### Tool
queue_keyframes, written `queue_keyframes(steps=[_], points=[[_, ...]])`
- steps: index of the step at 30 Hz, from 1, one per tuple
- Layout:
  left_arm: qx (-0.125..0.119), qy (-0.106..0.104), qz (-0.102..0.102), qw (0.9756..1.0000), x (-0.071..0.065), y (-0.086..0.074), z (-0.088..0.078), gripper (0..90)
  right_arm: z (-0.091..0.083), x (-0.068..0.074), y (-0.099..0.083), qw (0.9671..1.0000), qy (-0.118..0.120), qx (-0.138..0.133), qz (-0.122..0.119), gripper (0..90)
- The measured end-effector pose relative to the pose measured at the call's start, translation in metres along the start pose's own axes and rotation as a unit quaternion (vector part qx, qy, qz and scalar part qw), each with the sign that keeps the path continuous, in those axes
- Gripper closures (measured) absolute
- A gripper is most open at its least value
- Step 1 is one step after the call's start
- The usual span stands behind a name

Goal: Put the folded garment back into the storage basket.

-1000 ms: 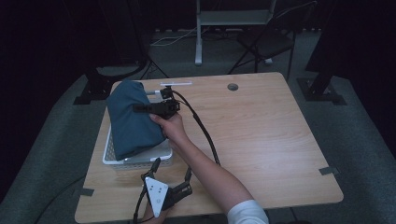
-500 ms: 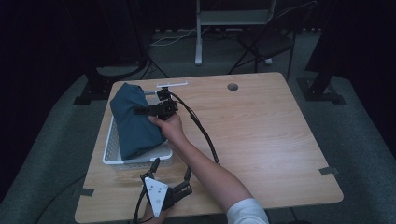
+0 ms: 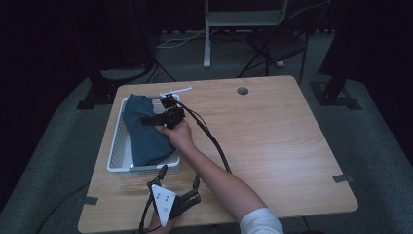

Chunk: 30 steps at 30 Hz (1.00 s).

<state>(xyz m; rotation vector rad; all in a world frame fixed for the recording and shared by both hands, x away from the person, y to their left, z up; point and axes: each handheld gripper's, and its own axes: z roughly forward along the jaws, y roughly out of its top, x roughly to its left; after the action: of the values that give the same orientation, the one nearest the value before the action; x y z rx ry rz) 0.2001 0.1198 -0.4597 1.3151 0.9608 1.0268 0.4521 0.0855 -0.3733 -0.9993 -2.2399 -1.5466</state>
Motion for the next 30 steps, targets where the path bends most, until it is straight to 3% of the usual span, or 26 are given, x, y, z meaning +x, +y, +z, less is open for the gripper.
queue_keyframes(steps=[7, 11, 13, 18, 20, 24, 26, 28, 30], points=[[-0.001, -0.001, 0.000, 1.0000, 0.0000, 0.0000, -0.0001, 4.2, 0.0063, 0.0007, 0.0033, 0.9989, -0.015, 0.041, -0.016, 64.2], [0.000, -0.001, 0.000, 1.0000, 0.0000, 0.0000, 0.0000, 4.2, 0.0074, -0.0018, 0.0062, 0.9962, -0.029, 0.075, -0.035, 63.6], [0.001, -0.001, 0.000, 1.0000, 0.0000, 0.0000, 0.0001, 4.2, 0.0064, -0.0057, 0.0051, 0.9957, -0.027, 0.083, -0.033, 63.6], [0.002, -0.001, 0.000, 1.0000, -0.0002, 0.0001, 0.0004, 4.2, 0.0055, -0.0058, 0.0036, 0.9908, -0.058, 0.102, -0.067, 63.5], [0.001, -0.001, 0.000, 1.0000, -0.0001, 0.0001, 0.0003, 4.2, 0.0062, -0.0039, 0.0035, 0.9871, -0.079, 0.110, -0.086, 63.2], [0.001, -0.001, 0.000, 1.0000, -0.0001, 0.0000, 0.0002, 4.2, 0.0069, -0.0070, 0.0021, 0.9821, -0.107, 0.118, -0.101, 62.7], [0.001, -0.001, 0.000, 1.0000, -0.0001, 0.0000, 0.0002, 4.2, 0.0069, -0.0059, 0.0018, 0.9815, -0.111, 0.117, -0.104, 60.8], [0.001, -0.001, 0.000, 1.0000, -0.0001, 0.0000, 0.0002, 4.2, 0.0084, -0.0023, 0.0015, 0.9782, -0.122, 0.120, -0.118, 58.1], [0.001, -0.001, 0.000, 1.0000, -0.0001, 0.0000, 0.0002, 4.2, 0.0093, -0.0017, 0.0015, 0.9786, -0.118, 0.124, -0.114, 50.6]])
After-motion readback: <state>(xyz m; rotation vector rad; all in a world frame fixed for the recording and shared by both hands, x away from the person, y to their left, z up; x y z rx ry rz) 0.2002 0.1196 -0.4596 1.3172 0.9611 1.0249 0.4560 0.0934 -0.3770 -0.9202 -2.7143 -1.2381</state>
